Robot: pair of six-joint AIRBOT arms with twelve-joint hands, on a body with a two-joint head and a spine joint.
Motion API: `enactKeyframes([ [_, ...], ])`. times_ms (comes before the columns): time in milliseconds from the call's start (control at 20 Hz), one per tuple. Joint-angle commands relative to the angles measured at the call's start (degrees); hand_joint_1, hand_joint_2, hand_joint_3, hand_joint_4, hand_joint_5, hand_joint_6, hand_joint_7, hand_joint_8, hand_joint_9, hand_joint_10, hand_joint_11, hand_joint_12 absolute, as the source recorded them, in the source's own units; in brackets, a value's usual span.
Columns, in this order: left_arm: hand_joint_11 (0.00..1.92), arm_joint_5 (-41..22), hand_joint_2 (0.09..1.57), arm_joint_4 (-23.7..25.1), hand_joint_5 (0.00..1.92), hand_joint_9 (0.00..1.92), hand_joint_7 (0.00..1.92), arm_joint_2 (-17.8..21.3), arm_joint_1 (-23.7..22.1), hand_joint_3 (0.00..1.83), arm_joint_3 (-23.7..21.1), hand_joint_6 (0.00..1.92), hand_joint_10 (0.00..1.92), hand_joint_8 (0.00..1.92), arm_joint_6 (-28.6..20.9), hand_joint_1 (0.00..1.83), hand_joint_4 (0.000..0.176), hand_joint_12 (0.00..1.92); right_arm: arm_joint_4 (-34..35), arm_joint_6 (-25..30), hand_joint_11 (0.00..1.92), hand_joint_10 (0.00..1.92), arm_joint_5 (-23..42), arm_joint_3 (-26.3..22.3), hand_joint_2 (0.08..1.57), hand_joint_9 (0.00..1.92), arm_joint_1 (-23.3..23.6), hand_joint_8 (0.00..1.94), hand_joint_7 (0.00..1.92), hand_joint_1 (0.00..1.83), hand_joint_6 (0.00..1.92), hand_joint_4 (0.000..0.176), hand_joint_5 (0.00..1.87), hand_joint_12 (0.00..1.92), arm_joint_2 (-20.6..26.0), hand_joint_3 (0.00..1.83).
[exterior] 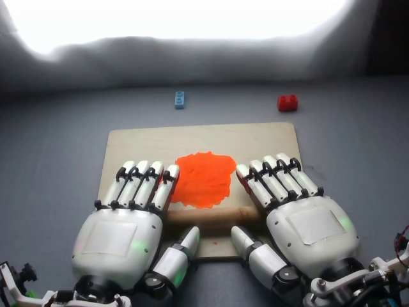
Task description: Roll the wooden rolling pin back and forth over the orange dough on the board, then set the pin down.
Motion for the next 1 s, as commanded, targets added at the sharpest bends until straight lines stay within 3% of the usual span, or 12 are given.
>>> enactKeyframes([
  [0,0.02,-5.1,1.46,3.6,0.04,0.02,0.04,-0.2,-0.6,0.00,0.4,0.00,0.01,0.01,0.0,0.00,0.000,0.02,-4.1,0.2,0.00,0.00,5.1,0.1,1.47,0.00,0.6,0.00,0.02,0.00,0.00,0.000,0.04,0.00,0.0,0.01],
  [950,0.00,-3.2,1.46,3.0,0.04,0.01,0.04,-0.8,-2.1,0.00,3.1,0.00,0.00,0.00,-1.4,0.00,0.000,0.04,-3.5,1.9,0.00,0.00,3.2,3.2,1.46,0.00,2.6,0.00,0.03,0.00,0.00,0.000,0.05,0.00,-1.1,0.01],
])
